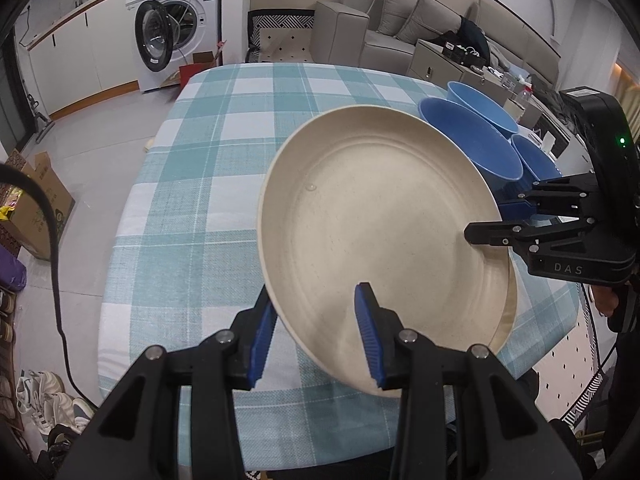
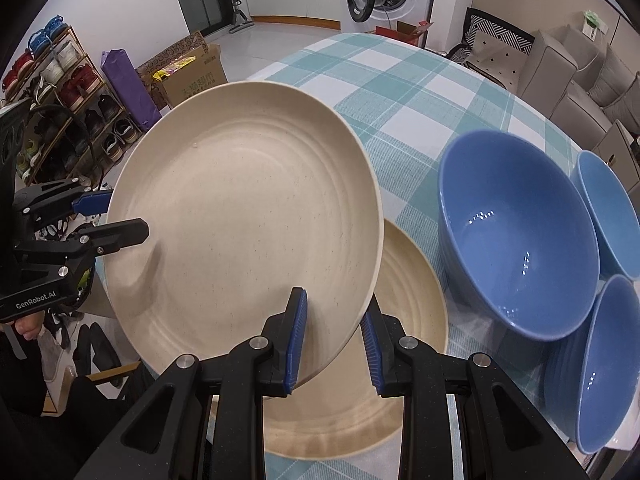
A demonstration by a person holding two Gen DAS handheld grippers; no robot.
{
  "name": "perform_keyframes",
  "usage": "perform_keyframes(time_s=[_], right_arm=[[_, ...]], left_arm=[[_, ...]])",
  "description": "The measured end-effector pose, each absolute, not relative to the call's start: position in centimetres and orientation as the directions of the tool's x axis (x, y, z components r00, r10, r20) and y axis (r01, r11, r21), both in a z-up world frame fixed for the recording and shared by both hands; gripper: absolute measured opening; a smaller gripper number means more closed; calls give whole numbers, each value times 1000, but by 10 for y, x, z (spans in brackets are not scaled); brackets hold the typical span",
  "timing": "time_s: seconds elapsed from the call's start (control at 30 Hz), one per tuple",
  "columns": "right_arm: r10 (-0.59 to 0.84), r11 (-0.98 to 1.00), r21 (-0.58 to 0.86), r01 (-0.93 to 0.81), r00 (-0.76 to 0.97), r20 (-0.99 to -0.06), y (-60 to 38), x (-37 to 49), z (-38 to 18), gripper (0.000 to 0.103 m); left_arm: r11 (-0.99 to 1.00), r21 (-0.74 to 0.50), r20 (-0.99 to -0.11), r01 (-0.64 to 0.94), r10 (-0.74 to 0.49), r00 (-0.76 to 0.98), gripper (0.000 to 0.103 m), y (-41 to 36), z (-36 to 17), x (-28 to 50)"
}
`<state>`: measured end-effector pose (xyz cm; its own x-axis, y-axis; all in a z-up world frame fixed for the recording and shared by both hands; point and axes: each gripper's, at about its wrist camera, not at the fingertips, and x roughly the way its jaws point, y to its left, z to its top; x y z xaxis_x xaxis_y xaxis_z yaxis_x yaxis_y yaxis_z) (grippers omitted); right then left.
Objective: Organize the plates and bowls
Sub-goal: 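Lift the cream plate with both grippers and carry it toward the other cream plate, then lower the cream plate onto the other cream plate and open both grippers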
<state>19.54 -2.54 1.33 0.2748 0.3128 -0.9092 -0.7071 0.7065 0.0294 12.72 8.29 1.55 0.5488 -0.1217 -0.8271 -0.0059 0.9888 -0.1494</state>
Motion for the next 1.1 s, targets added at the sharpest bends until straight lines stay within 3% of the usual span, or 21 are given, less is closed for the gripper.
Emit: perform_keyframes(time_s=[1.1], right_arm=[[228, 762, 2, -648, 265, -937, -81, 185, -11, 28]], left_arm=[[986, -121, -874, 113, -160, 459, 38, 27, -15, 148]])
